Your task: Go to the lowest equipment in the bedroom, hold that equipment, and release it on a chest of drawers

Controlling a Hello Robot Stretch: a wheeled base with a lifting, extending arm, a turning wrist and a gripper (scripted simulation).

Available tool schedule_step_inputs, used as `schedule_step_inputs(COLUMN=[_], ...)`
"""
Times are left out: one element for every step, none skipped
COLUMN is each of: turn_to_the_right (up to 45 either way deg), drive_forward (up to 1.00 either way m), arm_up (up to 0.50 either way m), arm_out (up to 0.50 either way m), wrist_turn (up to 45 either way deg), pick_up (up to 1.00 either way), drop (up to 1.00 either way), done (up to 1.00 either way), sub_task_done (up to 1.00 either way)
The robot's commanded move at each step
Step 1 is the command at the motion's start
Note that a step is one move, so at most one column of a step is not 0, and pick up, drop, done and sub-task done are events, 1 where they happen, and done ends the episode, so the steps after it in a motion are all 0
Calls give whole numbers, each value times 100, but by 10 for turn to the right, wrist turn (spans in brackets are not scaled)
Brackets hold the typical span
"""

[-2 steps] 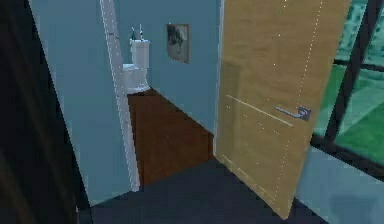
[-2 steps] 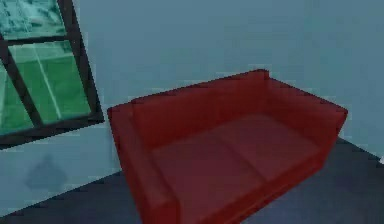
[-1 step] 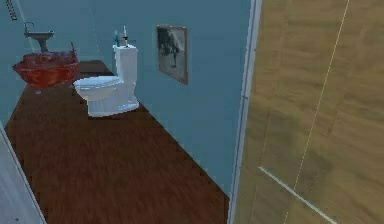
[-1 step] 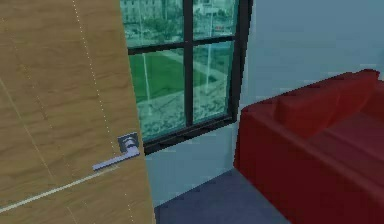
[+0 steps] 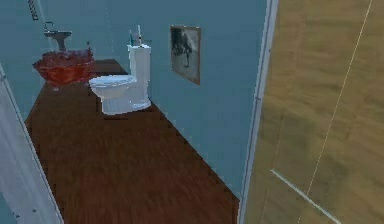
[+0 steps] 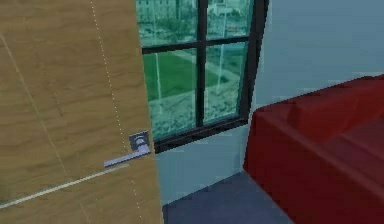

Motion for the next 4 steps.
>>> schedule_step_inputs(turn_to_the_right=[0,-240,0,-450], drive_forward=[50,0,45,0], arm_up=[0,0,0,0], arm_out=[0,0,0,0], wrist_turn=[0,0,0,0], pick_up=[0,0,0,0], drop=[0,0,0,0], done=[0,0,0,0], sub_task_done=[0,0,0,0])
